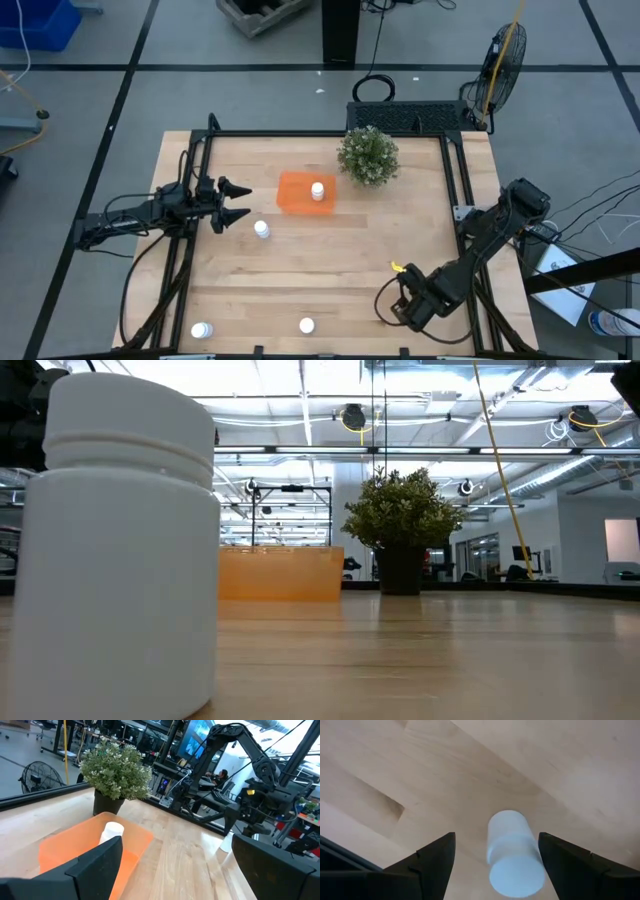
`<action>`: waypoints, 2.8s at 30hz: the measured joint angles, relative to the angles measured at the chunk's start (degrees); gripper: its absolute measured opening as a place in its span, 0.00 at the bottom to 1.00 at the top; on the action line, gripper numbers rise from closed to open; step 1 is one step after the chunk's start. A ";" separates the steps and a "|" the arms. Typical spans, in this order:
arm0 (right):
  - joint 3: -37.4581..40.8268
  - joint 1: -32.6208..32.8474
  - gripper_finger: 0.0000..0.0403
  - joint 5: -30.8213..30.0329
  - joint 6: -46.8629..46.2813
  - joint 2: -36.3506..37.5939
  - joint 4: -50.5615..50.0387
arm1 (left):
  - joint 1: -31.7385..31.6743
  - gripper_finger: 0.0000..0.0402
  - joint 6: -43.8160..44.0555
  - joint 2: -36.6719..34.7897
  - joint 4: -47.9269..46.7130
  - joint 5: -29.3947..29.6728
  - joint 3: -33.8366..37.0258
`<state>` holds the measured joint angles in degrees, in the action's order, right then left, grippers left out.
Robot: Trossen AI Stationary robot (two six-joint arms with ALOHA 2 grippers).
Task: Pick and place pill bottles into a basket
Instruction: Put the white pill bottle into the orange bin
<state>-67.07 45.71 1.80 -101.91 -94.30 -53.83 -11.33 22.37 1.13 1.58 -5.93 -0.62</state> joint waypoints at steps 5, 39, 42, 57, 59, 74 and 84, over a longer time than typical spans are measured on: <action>1.10 0.73 0.67 1.54 -2.65 0.00 0.49 | 0.01 0.94 -0.15 0.00 -0.01 0.02 0.00; 3.21 1.87 0.39 4.07 -4.20 0.07 2.54 | 0.02 0.94 0.00 0.00 -0.07 0.02 0.00; 3.21 1.25 0.41 2.56 -2.59 0.04 2.26 | 0.02 0.94 -0.07 0.00 -0.07 0.02 0.00; 3.23 -11.85 0.40 -4.32 20.06 2.41 2.69 | 0.00 0.94 -1.59 -0.02 -0.07 0.09 0.00; 3.24 -14.40 0.40 -5.55 23.71 3.01 2.95 | 0.02 0.94 -1.66 0.00 -0.07 0.09 0.00; 3.21 -33.48 0.39 -10.91 57.84 4.96 23.64 | 0.01 0.94 -1.61 -0.01 -0.10 0.07 0.00; 3.21 -41.20 0.39 -12.52 75.30 4.95 38.69 | 0.01 0.94 -1.46 0.00 -0.11 0.04 0.00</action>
<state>-63.86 4.51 -10.72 -26.61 -89.35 -15.14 -11.33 20.91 1.13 1.48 -5.89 -0.62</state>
